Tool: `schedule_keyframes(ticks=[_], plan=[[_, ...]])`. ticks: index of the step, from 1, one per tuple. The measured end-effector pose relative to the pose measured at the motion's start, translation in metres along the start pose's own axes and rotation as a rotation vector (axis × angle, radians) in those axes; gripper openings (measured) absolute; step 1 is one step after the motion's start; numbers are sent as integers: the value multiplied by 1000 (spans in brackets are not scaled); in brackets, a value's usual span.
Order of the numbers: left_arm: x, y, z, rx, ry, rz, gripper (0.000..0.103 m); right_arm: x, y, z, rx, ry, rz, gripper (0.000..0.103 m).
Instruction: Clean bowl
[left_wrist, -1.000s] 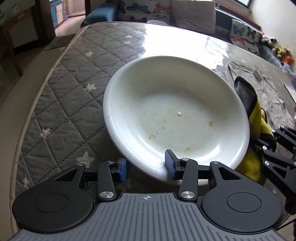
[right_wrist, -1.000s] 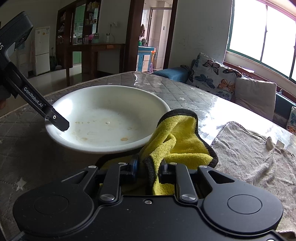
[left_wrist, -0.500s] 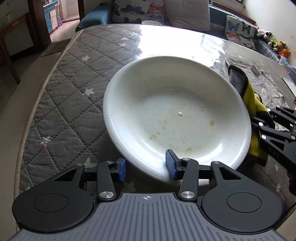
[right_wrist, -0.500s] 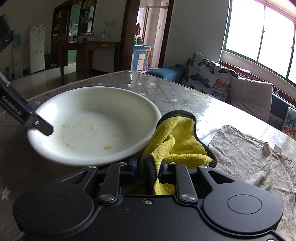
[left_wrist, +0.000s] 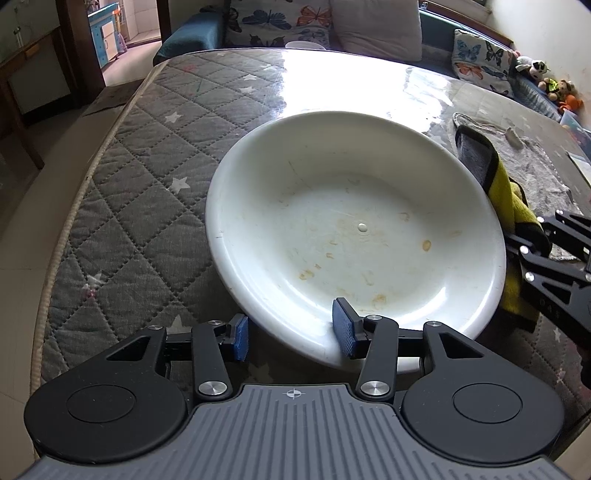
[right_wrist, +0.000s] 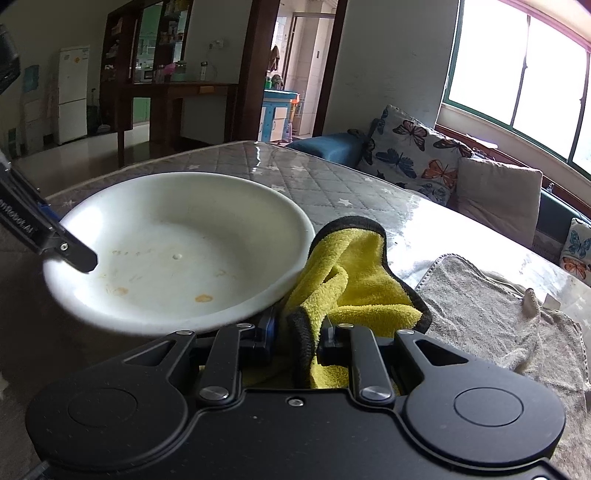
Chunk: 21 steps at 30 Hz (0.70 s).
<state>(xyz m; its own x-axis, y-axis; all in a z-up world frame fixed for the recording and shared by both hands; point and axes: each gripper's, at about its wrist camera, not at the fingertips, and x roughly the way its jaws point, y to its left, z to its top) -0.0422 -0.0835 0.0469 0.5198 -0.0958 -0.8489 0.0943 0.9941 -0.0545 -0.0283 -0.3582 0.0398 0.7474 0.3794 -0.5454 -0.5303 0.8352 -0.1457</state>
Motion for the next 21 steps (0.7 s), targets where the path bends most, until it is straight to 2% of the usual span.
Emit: schedule_keyframes(ticks=[21], plan=[[3, 4, 2, -2, -5, 4, 48, -32, 27, -11, -12, -11, 54, 22]])
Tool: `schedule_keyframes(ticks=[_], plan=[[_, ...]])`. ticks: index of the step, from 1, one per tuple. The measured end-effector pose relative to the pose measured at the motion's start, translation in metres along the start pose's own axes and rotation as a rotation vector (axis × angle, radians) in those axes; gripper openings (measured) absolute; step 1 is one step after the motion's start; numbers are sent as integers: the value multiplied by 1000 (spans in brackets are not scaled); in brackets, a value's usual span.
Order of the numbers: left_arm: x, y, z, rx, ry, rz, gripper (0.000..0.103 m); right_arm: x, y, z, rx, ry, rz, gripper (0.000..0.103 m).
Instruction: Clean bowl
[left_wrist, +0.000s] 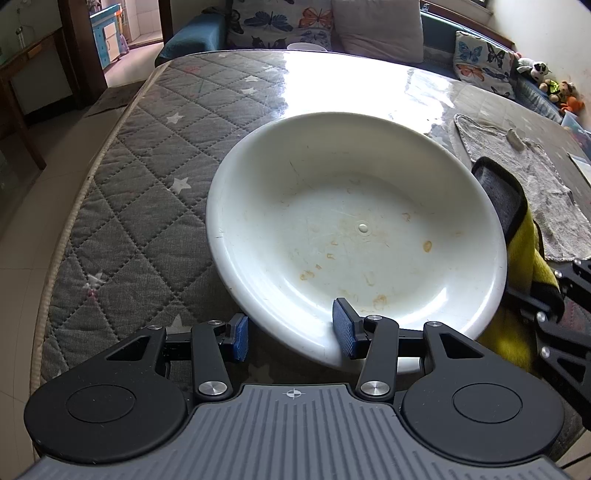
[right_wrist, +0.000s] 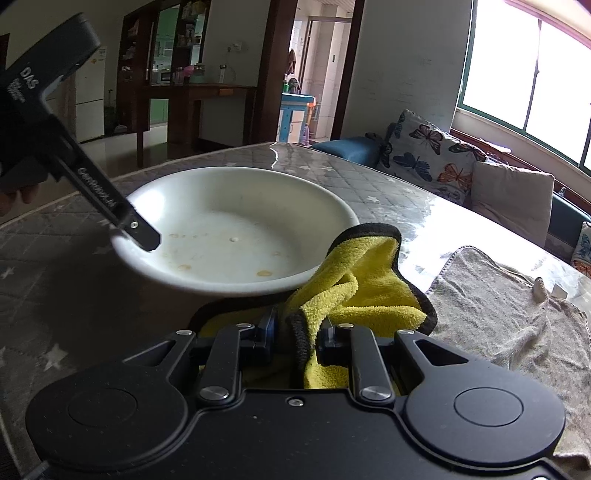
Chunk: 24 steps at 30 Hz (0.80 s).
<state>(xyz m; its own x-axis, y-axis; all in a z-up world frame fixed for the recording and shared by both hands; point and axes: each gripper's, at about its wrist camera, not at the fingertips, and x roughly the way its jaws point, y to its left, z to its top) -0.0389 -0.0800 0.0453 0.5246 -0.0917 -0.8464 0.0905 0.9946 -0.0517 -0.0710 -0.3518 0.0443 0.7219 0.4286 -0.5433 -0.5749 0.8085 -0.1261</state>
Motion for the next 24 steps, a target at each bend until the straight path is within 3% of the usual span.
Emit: schedule_keyframes(ticks=[10, 24], plan=[[1, 1, -1, 7, -2, 1, 49, -7, 11, -4, -39, -5, 22, 22], [1, 0, -2, 18, -7, 0, 49, 8, -6, 1, -2, -3, -6, 22]])
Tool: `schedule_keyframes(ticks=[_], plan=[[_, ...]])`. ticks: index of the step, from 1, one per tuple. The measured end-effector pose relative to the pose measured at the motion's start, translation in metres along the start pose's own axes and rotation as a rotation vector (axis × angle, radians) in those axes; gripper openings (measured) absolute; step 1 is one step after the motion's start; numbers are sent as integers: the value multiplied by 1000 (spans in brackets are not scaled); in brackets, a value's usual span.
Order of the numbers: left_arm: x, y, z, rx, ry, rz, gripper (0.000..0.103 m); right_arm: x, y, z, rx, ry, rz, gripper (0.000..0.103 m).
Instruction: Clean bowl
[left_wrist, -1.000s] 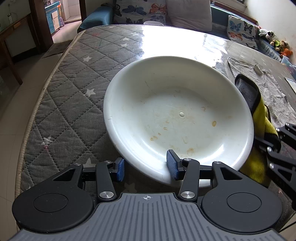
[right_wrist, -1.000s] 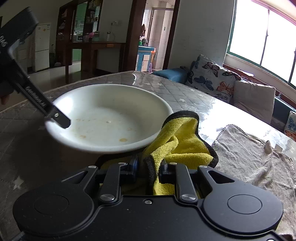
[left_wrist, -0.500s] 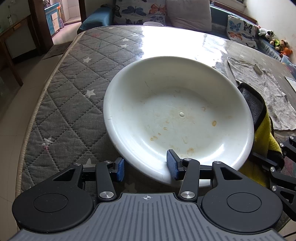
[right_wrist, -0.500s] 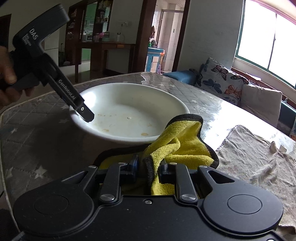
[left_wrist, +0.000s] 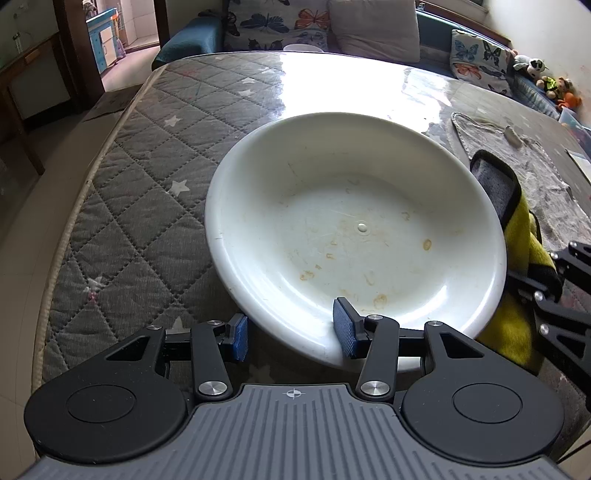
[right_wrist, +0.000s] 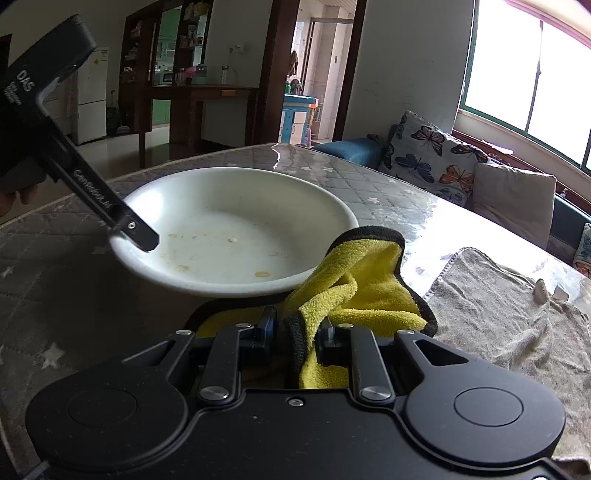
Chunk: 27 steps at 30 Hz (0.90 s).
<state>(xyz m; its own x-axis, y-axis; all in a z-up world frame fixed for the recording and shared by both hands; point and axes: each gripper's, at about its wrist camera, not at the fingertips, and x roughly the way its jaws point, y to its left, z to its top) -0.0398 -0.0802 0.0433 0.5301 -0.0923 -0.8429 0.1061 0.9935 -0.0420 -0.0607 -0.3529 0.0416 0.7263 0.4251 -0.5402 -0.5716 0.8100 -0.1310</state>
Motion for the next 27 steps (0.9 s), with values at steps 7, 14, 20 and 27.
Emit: schedule_keyframes(ticks=[7, 14, 20, 27], plan=[[0, -1, 1, 11, 3, -1, 50, 9, -8, 2, -7, 0, -14, 22], [1, 0, 2, 32, 13, -10, 51, 19, -16, 7, -25, 1, -24, 22], [2, 3, 5, 59, 22, -34, 52, 25, -21, 9, -26, 0, -28, 22], [3, 6, 6, 86, 30, -53, 54, 23, -19, 6, -26, -1, -32, 22]])
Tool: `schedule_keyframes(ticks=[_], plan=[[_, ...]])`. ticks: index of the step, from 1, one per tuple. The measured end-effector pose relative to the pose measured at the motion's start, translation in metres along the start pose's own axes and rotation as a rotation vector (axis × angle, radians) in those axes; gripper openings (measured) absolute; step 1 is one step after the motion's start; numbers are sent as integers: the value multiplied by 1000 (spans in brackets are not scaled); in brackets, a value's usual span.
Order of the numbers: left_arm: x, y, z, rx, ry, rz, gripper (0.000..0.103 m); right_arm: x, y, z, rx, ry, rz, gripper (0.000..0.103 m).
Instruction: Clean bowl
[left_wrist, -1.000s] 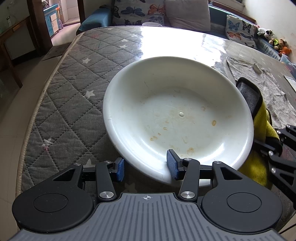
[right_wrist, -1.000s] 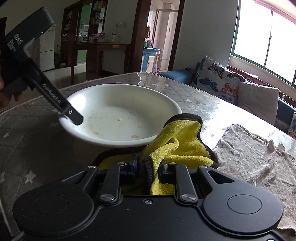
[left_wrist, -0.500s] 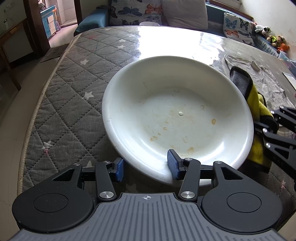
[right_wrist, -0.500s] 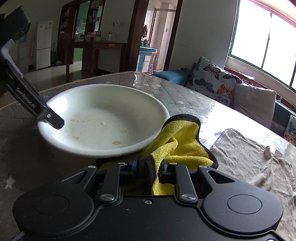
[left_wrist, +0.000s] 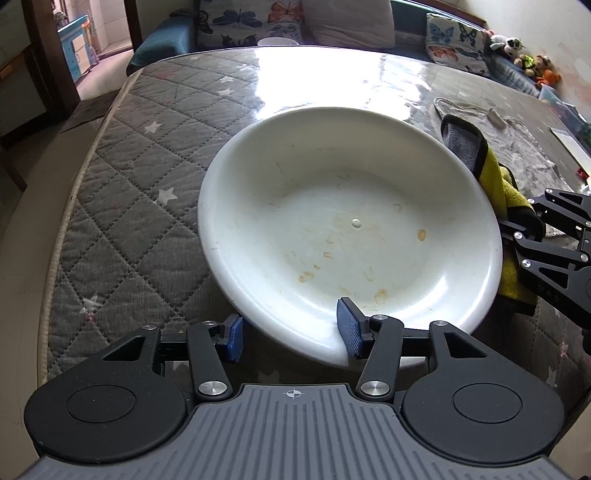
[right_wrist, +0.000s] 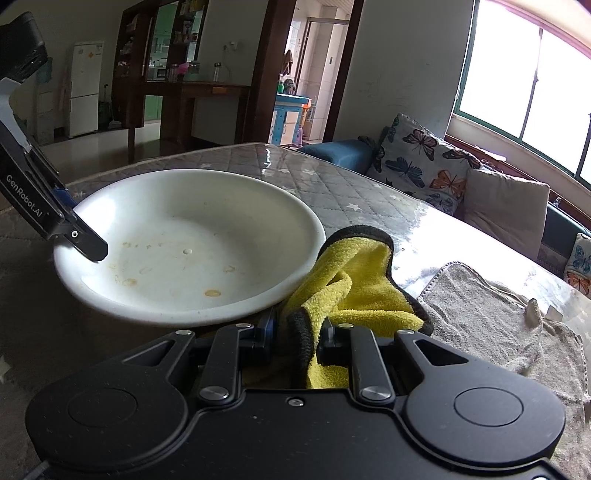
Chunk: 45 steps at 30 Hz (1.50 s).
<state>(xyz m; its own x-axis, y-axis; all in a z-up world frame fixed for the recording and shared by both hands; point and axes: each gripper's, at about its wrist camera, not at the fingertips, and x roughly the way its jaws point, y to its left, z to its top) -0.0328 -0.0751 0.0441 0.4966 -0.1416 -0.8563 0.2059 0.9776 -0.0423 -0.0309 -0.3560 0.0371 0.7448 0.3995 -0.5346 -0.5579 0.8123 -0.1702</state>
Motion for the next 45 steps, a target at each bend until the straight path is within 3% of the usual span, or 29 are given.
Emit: schedule_keyframes(ticks=[15, 30, 45], plan=[[2, 1, 3, 37, 1, 7, 54, -18, 12, -9, -20, -3, 13, 22], [9, 5, 14, 147, 9, 29, 55, -38, 28, -16, -58, -12, 43, 22], [11, 4, 17, 209, 4, 50, 57, -22, 17, -8, -32, -16, 18, 22]])
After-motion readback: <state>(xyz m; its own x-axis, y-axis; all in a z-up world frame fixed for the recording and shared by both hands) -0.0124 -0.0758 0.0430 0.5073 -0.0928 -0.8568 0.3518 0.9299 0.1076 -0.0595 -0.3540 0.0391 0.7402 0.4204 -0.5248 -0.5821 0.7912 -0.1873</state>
